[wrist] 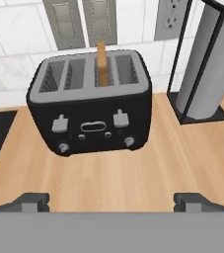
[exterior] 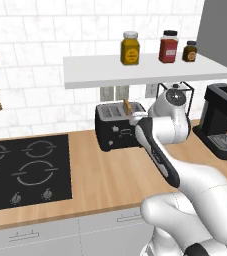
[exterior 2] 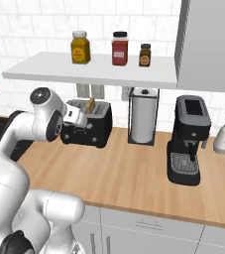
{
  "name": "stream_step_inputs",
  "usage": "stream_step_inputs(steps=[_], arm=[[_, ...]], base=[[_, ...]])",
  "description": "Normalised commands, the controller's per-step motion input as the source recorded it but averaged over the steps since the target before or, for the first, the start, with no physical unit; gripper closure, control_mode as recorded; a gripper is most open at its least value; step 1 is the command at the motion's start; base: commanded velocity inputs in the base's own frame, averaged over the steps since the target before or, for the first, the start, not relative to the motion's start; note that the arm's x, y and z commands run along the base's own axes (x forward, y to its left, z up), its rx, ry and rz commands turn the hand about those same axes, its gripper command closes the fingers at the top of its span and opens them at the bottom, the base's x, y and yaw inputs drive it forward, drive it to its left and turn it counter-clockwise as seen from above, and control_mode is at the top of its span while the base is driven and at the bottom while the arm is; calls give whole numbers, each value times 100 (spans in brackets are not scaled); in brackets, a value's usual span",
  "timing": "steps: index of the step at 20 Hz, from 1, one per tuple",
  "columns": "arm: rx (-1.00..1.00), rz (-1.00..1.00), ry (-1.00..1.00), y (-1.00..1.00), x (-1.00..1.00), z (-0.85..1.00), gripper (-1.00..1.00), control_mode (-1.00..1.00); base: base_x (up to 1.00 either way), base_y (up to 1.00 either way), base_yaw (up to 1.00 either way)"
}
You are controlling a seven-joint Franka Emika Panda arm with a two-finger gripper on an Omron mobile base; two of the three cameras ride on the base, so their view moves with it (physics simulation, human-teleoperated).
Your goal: Start the toaster. Once the lever pops up, take the bread to the plate on the dining counter.
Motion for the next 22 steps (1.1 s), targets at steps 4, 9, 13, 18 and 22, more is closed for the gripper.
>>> stream_step_inputs(steps=[4,9,13,18,22], arm=[[0,4,-10,-10,13,0,-100,-100],[0,0,-11,9,38,0,-100,-100],[-1,0,-3,0,43,0,-100,-100],[-5,0,0,4,35,13,-100,-100],[-2,0,0,0,21,0,-100,-100]], base=[[0,0,0],[0,0,0],[0,0,0],[0,0,0],[0,0,0]])
